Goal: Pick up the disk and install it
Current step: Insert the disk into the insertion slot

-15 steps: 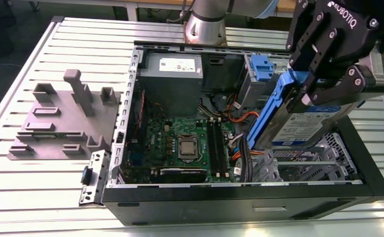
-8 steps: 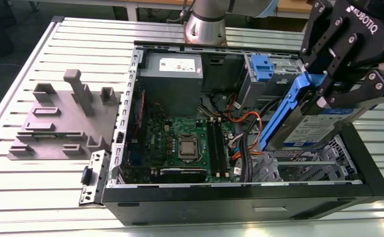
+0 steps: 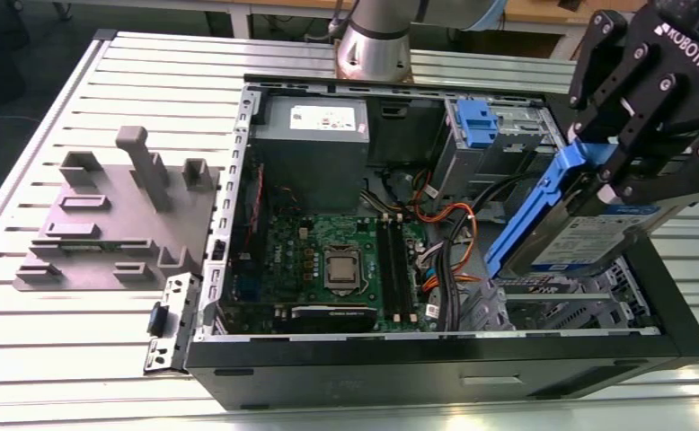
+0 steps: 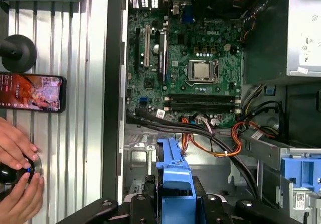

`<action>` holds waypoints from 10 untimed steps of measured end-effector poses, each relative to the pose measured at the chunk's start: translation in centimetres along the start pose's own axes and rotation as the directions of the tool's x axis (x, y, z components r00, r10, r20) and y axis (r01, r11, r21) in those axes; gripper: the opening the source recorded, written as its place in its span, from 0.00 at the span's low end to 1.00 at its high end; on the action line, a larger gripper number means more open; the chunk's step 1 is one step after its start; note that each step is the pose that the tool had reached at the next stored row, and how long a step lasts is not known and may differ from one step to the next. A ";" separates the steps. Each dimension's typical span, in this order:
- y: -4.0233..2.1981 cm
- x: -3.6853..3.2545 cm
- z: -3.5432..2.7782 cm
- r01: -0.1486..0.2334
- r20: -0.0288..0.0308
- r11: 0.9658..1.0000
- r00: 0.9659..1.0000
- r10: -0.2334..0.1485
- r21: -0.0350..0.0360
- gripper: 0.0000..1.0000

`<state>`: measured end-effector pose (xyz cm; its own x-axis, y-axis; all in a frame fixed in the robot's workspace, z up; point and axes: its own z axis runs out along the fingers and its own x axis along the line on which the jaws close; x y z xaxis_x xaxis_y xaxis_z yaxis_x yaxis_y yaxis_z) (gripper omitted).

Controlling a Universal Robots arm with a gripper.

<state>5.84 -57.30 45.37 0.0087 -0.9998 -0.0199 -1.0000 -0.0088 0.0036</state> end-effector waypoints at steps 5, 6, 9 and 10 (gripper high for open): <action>-1.00 0.31 0.39 0.000 0.000 1.000 1.000 0.000 0.000 0.36; -1.09 0.33 0.44 0.000 0.000 1.000 1.000 0.000 0.000 0.36; -1.15 0.33 0.46 0.000 0.000 1.000 1.000 0.000 0.000 0.36; -1.20 0.33 0.49 0.000 0.000 1.000 1.000 0.000 0.000 0.36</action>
<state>7.04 -57.62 44.87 0.0088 -0.9998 -0.0197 -1.0000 -0.0089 0.0036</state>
